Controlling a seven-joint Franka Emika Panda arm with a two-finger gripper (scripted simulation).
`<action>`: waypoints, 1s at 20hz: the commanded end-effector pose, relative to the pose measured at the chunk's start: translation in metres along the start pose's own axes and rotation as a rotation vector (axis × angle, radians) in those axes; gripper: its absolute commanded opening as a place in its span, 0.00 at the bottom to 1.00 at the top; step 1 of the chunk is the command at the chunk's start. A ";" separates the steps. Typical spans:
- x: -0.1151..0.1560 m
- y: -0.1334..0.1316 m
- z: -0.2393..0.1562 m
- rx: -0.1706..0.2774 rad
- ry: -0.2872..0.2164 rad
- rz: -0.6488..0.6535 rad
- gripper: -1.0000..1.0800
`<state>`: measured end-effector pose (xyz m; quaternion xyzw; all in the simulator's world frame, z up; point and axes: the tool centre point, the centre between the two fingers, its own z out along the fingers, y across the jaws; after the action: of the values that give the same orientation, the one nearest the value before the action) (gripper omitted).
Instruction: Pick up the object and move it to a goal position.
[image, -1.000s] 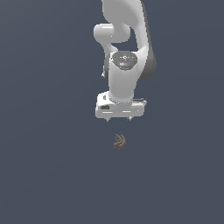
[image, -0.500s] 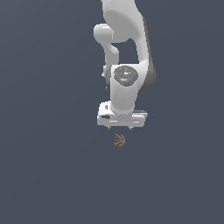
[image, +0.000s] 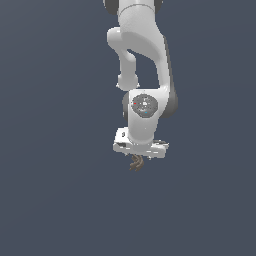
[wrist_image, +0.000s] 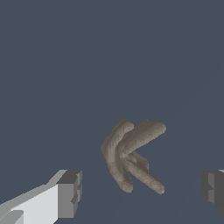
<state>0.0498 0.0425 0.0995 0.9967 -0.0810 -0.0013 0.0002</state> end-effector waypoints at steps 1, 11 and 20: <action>0.003 -0.001 0.005 0.000 0.002 0.016 0.96; 0.003 -0.001 0.020 0.000 0.002 0.018 0.96; 0.003 -0.001 0.056 0.001 0.003 0.021 0.96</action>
<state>0.0520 0.0434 0.0463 0.9958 -0.0913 -0.0009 0.0002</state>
